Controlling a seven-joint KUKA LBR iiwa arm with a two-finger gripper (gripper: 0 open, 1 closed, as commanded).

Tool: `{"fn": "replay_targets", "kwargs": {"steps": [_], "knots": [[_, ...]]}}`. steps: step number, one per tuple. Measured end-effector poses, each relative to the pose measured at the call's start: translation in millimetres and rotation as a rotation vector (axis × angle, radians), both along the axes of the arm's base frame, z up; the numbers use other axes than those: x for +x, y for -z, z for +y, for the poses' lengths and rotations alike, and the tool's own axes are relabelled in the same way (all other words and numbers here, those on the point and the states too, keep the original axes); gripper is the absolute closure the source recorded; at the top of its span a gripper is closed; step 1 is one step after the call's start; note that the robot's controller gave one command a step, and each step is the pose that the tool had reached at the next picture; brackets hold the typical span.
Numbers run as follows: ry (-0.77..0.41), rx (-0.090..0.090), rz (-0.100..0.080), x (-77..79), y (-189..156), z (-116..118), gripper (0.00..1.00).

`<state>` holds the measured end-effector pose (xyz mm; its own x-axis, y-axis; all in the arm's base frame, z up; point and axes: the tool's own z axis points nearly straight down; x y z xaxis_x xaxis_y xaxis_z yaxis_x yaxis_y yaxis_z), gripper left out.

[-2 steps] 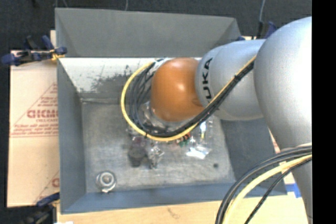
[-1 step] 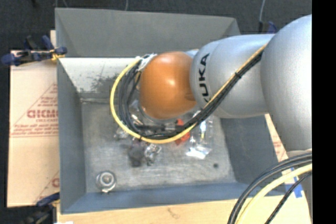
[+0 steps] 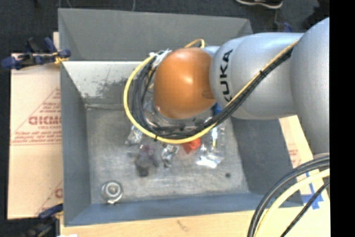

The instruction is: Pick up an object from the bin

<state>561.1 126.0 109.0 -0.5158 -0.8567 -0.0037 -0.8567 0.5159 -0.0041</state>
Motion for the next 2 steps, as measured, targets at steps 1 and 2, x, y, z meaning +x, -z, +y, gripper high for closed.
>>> {"fn": "replay_targets", "kwargs": {"steps": [1,2], "knots": [[-0.289,-0.001,-0.003,-10.9,35.4,10.6,0.00],[-0.282,0.001,0.001,-9.4,33.7,10.4,0.00]]}}
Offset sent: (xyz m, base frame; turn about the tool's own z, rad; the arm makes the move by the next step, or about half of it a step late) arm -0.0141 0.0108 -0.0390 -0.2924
